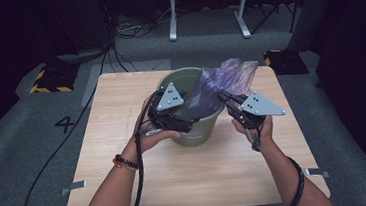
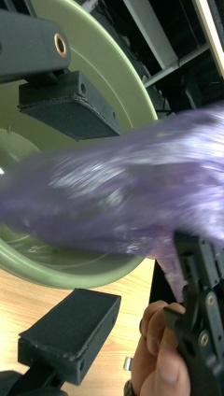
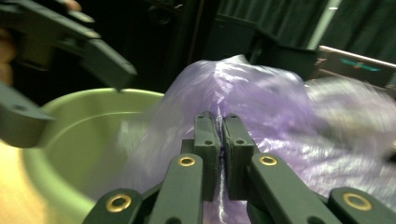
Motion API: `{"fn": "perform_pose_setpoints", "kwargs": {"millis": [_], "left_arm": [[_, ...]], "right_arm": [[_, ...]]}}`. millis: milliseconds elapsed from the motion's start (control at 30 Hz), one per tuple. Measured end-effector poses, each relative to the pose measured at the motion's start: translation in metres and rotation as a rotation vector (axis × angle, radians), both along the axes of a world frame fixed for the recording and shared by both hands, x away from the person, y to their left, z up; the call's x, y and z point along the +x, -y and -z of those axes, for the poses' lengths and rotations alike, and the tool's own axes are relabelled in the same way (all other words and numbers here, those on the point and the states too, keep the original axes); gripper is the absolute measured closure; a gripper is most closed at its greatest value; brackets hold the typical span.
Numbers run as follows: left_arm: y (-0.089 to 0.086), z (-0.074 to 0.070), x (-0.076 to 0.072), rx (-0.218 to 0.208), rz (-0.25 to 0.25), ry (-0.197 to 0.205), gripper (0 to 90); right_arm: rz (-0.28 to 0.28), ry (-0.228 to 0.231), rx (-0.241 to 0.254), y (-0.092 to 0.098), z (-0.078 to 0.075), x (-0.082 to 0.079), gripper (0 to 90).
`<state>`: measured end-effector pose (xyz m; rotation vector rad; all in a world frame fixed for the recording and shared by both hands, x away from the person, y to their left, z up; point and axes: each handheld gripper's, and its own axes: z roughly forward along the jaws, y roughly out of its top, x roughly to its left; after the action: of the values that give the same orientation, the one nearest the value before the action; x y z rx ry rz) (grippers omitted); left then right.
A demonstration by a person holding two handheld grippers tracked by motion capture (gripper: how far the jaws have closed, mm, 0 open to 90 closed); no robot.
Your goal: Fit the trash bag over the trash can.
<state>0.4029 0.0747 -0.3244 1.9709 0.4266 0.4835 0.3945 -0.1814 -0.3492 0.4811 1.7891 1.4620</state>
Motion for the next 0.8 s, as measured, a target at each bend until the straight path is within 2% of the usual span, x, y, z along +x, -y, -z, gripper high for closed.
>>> {"fn": "perform_pose_setpoints", "kwargs": {"millis": [67, 100, 167, 300, 333, 433, 633, 700, 733, 767, 800], "left_arm": [[0.002, 0.001, 0.0, -0.004, 0.002, -0.005, 18.7], [0.006, 0.003, 0.001, 0.001, 0.007, -0.008, 20.7], [0.007, 0.003, 0.002, 0.002, 0.009, -0.009, 24.7], [0.014, 0.005, 0.0, 0.031, 0.02, 0.012, 45.0], [0.015, 0.006, -0.001, 0.048, 0.018, 0.033, 53.2], [0.016, 0.008, -0.001, 0.064, 0.038, 0.045, 67.7], [0.018, 0.012, -0.001, 0.074, 0.034, 0.056, 81.1], [0.017, 0.013, -0.001, 0.062, 0.032, 0.052, 81.6], [0.016, 0.013, -0.001, 0.05, 0.03, 0.052, 76.8], [0.016, 0.013, -0.001, 0.05, 0.03, 0.052, 67.6], [0.013, 0.013, -0.002, 0.011, 0.025, 0.04, 56.7]], "right_arm": [[-0.011, -0.007, -0.002, -0.001, 0.001, -0.001, 86.5], [-0.041, -0.029, -0.004, -0.002, 0.002, -0.003, 85.9], [-0.066, -0.048, -0.005, -0.004, 0.004, -0.005, 84.8], [-0.09, -0.06, -0.012, -0.005, 0.007, -0.009, 82.8], [-0.095, -0.063, -0.009, -0.005, 0.007, -0.009, 81.7], [-0.108, -0.077, 0.008, -0.001, 0.009, -0.011, 80.4], [-0.133, -0.089, 0.014, 0.004, 0.012, -0.015, 78.8], [-0.136, -0.087, 0.011, 0.006, 0.013, -0.016, 83.1], [-0.134, -0.087, 0.008, 0.006, 0.014, -0.017, 85.0], [-0.134, -0.087, 0.008, 0.006, 0.014, -0.017, 85.0], [-0.133, -0.088, 0.003, 0.008, 0.014, -0.017, 87.5]]}}
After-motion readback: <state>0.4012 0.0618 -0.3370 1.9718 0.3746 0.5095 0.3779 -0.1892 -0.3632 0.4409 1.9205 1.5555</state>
